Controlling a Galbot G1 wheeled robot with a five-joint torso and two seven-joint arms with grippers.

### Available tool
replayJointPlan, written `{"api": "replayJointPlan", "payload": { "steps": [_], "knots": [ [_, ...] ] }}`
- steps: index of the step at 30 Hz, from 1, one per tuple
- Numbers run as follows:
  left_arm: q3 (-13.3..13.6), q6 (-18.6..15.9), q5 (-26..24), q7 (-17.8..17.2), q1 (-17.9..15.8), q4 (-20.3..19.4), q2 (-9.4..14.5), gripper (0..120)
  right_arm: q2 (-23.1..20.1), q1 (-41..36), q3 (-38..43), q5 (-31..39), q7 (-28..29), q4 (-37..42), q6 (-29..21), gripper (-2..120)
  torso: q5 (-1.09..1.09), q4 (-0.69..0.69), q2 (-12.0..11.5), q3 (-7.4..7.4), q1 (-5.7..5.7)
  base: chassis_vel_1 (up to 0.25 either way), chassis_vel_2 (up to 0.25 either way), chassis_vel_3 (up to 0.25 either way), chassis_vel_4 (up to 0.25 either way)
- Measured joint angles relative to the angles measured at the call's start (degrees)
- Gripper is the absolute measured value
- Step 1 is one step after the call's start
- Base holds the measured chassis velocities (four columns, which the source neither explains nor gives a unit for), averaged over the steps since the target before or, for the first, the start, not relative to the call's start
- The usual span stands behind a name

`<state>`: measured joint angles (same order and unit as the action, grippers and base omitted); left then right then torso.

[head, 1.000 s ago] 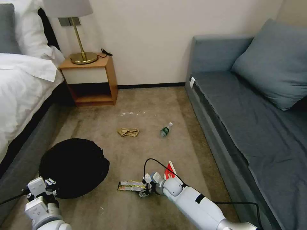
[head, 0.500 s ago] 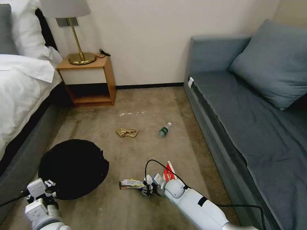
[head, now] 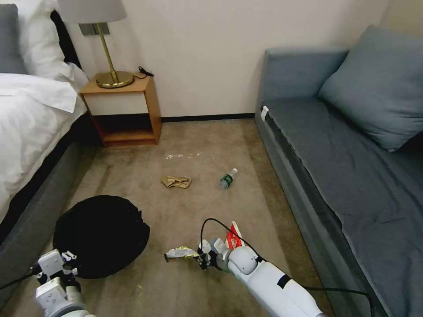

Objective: Pick up the trash bin, then pick up the garbage on the floor and place it into the trash bin.

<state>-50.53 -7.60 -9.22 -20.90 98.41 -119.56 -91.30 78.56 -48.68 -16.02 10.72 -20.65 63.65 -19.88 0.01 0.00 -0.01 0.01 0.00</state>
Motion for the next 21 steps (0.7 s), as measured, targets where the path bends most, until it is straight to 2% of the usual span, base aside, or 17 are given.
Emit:
{"api": "replayJointPlan", "payload": {
  "steps": [6,10,14,15,18,19,21],
  "knots": [
    [0.0,0.38,-0.03,0.0,0.22,1.03,0.39,2,-0.52,-0.24,1.73,0.64,0.47,3.49,0.16,0,-0.01,0.0,0.0,-0.01,0.0,0.0,0.0,0.0,0.0],
    [0.05,0.89,-0.26,0.0,0.31,1.21,0.77,2,0.76,0.22,3.69,3.73,2.22,5.73,0.48,0,-0.01,0.0,0.0,-0.01,0.0,0.0,0.0,0.0,0.0],
    [0.11,1.02,-1.4,0.66,0.6,1.12,1.3,2,2.87,0.86,6.41,13.48,5.51,10.15,0.35,0,-0.02,0.0,0.0,0.0,0.0,0.0,0.0,0.0,0.0],
    [0.11,1.02,-1.4,0.66,0.6,1.12,1.3,2,2.87,0.86,6.41,13.48,5.51,10.15,0.35,0,-0.02,0.0,0.0,0.0,0.0,0.0,0.0,0.0,0.0],
    [0.23,1.04,-1.62,1.22,0.61,0.77,1.41,2,3.21,0.86,6.99,21.38,7.36,15.49,-0.66,0,-0.01,0.0,0.0,-0.01,0.0,0.0,0.0,0.0,0.0],
    [0.23,1.04,-1.62,1.22,0.61,0.77,1.41,2,3.21,0.86,6.99,21.38,7.36,15.49,-0.66,0,-0.01,0.0,0.0,-0.01,0.0,0.0,0.0,0.0,0.0],
    [0.52,1.21,-1.76,2.0,0.6,0.71,1.4,2,2.59,0.36,5.73,27.55,9.66,20.59,-1.47,0,-0.02,0.0,0.0,-0.01,0.0,0.0,0.0,0.0,0.0]
  ]
}}
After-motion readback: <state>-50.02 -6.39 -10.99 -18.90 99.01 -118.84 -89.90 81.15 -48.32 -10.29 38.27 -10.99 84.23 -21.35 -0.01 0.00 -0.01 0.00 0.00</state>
